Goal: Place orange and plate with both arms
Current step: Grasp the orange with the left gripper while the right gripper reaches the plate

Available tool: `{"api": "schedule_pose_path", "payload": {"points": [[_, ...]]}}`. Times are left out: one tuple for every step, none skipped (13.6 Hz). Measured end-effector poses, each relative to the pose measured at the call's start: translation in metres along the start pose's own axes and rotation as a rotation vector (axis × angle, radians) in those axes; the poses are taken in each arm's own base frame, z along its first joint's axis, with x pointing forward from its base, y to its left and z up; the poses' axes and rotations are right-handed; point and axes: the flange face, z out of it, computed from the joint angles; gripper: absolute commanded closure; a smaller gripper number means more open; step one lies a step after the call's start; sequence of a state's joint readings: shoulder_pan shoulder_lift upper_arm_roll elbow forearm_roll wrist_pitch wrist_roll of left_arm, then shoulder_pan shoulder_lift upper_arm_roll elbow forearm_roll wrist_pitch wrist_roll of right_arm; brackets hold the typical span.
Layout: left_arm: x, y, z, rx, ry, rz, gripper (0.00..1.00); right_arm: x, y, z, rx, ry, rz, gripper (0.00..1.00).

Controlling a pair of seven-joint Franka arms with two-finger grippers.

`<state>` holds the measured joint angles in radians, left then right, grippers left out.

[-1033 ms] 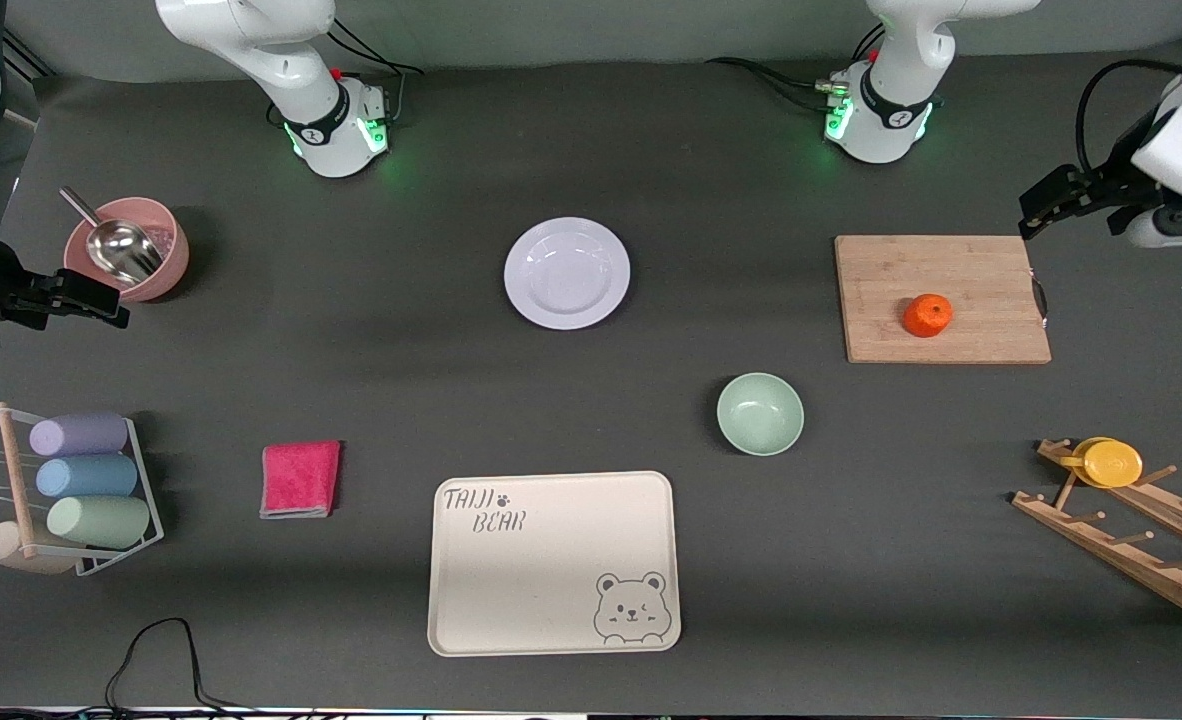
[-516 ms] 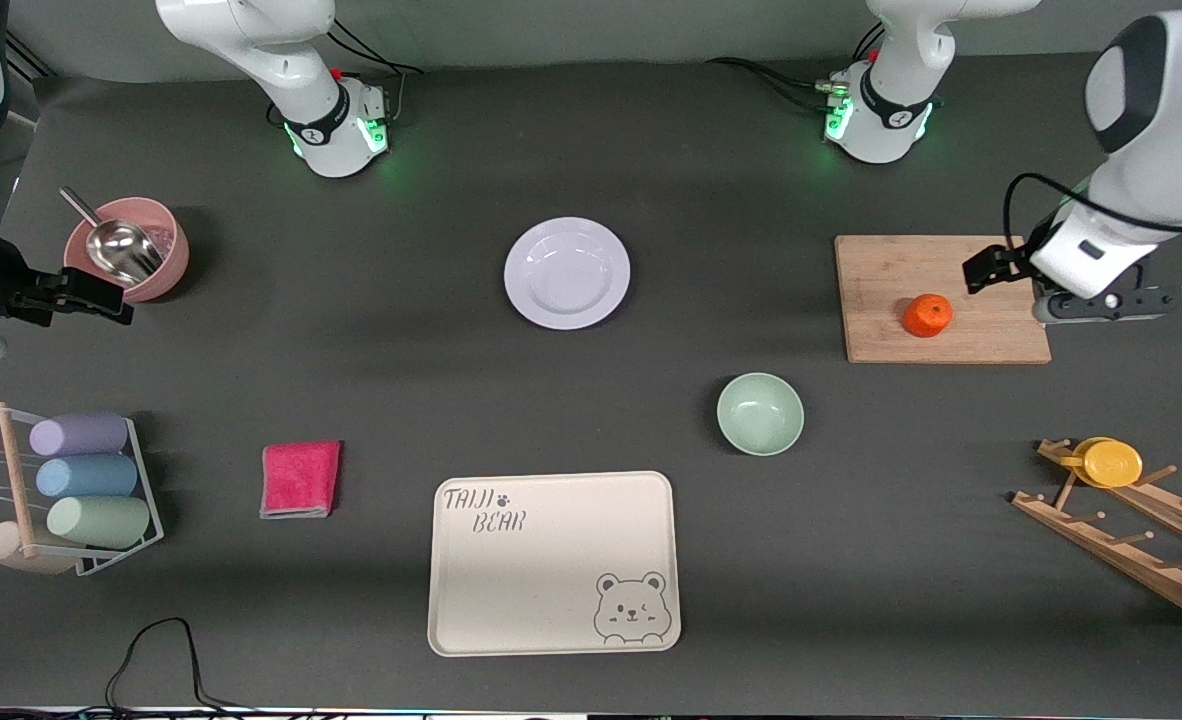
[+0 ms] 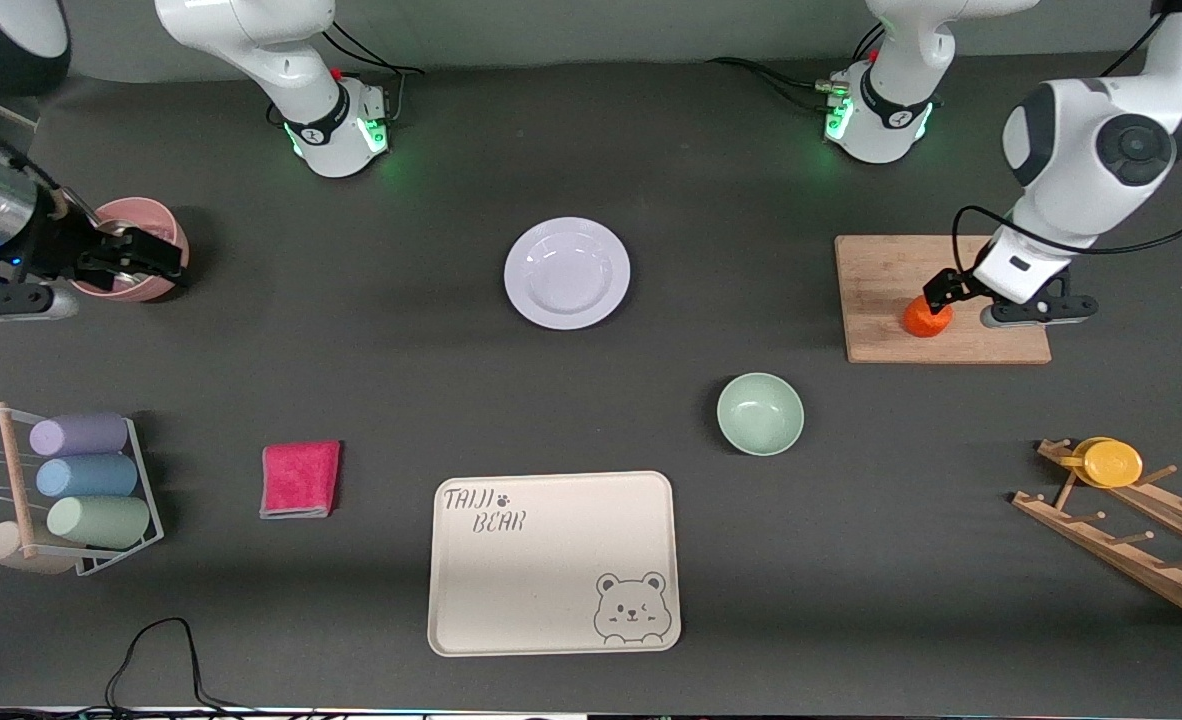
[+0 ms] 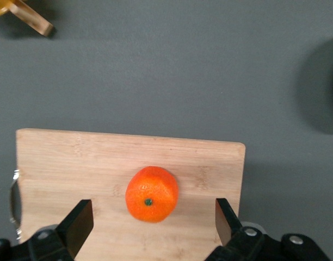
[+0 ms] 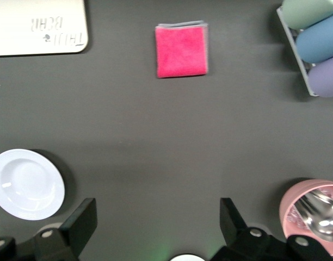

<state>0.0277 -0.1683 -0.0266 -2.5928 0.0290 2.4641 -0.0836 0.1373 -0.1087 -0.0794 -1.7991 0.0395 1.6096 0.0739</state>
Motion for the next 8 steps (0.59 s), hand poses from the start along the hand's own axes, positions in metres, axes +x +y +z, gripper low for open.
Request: {"api": "schedule_pose_path", "payload": {"points": [[-0.006,-0.003,0.011,-0.001,0.005,-0.006,0.0,-0.008,-0.015,0.001,0.001,0.008,0.006,0.0],[-0.009,-0.006,0.02,-0.003,0.013,-0.013,0.0,-0.016,-0.031,0.003,0.001,0.015,0.018,0.0],[-0.012,-0.008,0.028,-0.004,0.025,-0.018,0.0,-0.025,-0.047,0.005,0.002,0.024,0.025,0.0],[-0.015,-0.009,0.037,-0.006,0.038,-0.021,0.0,-0.033,-0.064,0.007,0.004,0.033,0.029,0.0],[-0.018,-0.01,0.047,-0.009,0.049,-0.023,0.0,-0.04,-0.078,0.01,0.006,0.043,0.027,0.0],[-0.02,-0.011,0.058,-0.01,0.055,-0.026,0.0,-0.047,-0.091,0.013,0.009,0.052,0.024,0.0],[-0.022,-0.013,0.068,-0.012,0.056,-0.03,0.0,-0.053,-0.104,0.018,0.011,0.058,0.032,0.0],[-0.023,-0.014,0.076,-0.013,0.057,-0.034,0.0,-0.059,-0.117,0.023,0.013,0.062,0.044,0.0]]}}
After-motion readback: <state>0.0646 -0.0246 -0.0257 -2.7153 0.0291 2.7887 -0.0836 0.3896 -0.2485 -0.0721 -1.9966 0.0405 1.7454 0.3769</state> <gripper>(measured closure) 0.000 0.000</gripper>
